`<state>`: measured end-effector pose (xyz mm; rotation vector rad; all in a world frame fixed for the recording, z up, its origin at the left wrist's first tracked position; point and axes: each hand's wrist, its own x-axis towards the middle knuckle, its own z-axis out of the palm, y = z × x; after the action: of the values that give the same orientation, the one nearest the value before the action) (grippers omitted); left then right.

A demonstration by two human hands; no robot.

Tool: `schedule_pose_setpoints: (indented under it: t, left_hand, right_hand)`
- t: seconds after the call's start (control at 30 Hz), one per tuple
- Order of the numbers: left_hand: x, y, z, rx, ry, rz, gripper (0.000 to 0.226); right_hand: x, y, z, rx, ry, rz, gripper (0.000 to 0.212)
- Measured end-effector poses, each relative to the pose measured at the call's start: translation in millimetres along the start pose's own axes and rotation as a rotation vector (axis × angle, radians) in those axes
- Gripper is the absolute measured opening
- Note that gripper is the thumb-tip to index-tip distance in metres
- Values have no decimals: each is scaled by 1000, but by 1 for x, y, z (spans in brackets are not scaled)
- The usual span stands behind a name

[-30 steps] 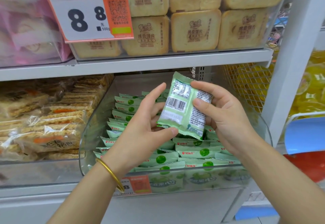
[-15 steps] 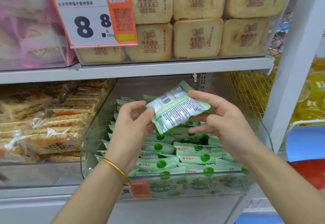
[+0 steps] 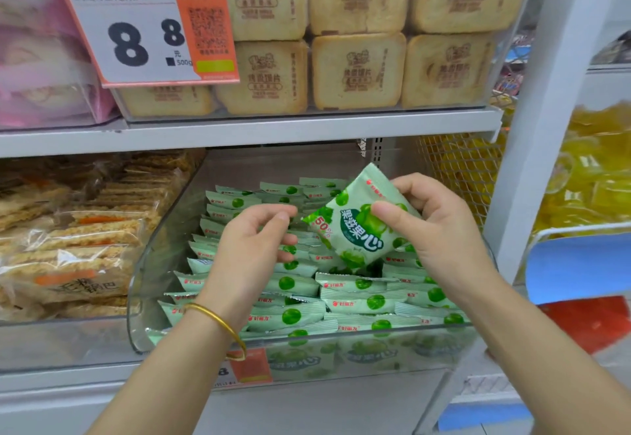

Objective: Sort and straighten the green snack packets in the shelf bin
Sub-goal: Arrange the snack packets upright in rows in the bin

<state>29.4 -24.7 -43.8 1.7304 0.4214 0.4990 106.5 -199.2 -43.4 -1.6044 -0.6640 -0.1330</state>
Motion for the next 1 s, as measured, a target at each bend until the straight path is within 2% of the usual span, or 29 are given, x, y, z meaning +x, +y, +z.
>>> schedule_pose_setpoints:
  t: [0.2,0.47,0.63,0.83,0.93,1.0]
  left_hand:
    - [-1,-1,4,97,-21,48,22]
    - [0,-2,5,143,-45,81,20]
    - [-2,-1,5,171,-51,105,19]
    - [-4,0,7,201,-81,127,19]
    - [-3,0,6,224,-91,146,18]
    - [-2,-1,4,253,-95,175,17]
  right_hand:
    - [4,1,-5,-278,-132,-50,7]
    - [14,-2,-14,-319,-265,-103,13]
    - [15,0,-8,-496,-302,-104,9]
    - [8,3,12,-819,-432,-122,27]
    - [9,-4,5,-881,-404,-135,37]
    - [11,-6,-1,-889,-365,-146,35]
